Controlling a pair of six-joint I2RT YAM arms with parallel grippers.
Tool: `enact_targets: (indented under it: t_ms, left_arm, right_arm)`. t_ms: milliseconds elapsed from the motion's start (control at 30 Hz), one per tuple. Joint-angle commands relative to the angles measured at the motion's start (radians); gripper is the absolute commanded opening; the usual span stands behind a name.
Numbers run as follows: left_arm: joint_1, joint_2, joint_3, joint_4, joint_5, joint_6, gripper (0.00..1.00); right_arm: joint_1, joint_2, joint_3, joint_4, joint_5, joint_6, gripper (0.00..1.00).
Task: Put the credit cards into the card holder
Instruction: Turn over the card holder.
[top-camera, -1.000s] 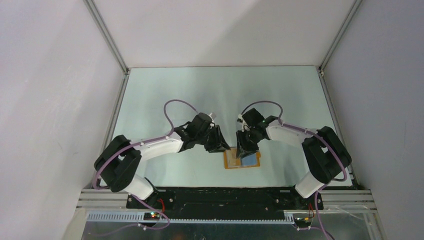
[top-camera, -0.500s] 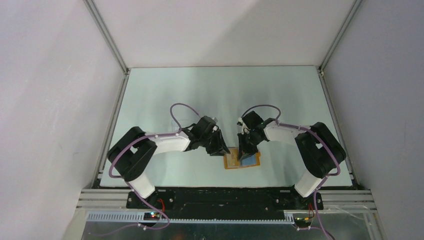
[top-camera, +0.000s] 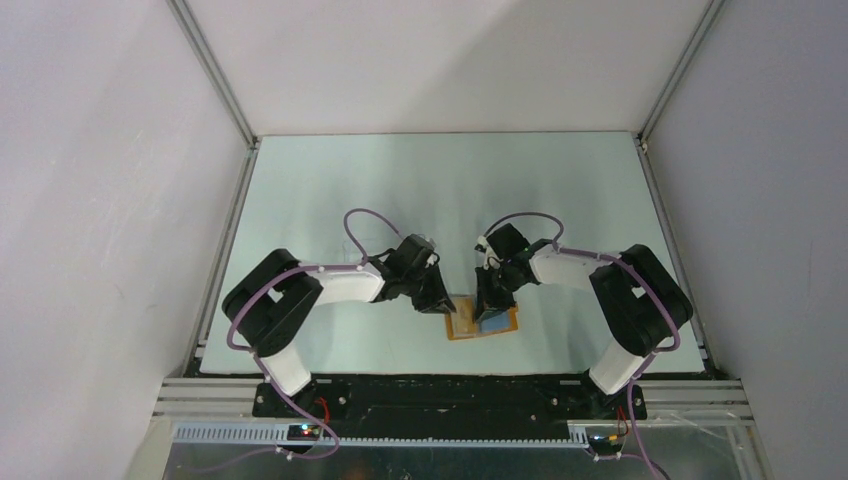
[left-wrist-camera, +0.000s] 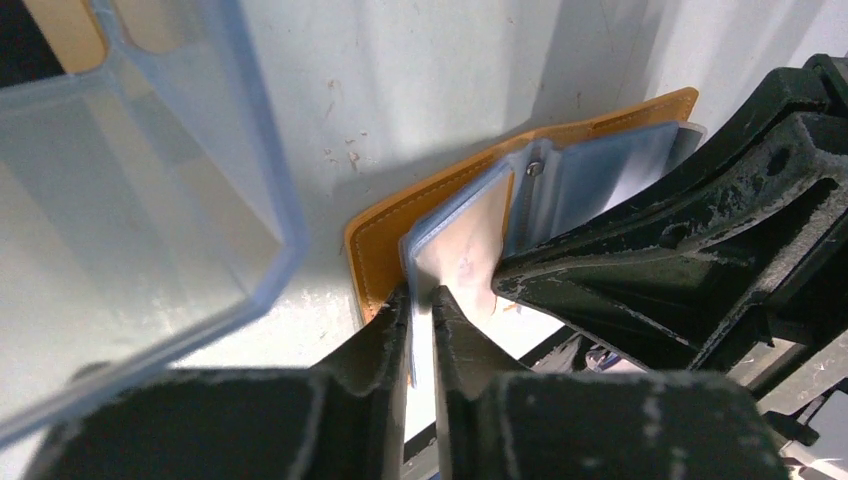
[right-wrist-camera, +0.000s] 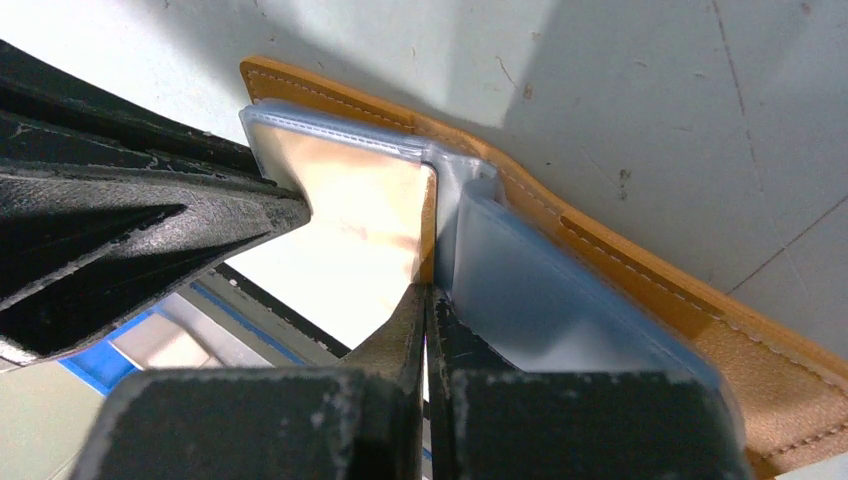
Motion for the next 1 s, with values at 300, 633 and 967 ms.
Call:
enact_targets:
  t_ms: [300,633,967]
  left_arm:
    - [-0.036,-0.091,0.115,-0.075,-0.033,0.035,0.09]
    - [-0.058,-0.043,0.168,-0.076,0.006,0.031,0.23]
    - [-0.071,-0.007,0.198,-0.051,0.05,0.016,0.36]
  right_arm:
    - [-0.005,-0.127,-0.01,-0.012,-0.018,0.027,0.09]
    - [-0.092,-0.252,0.004,-0.096,-0.019,0.005,0.42]
    - [-0.127,-0.264,0.004,-0.105,-0.076,-0.017,0.6]
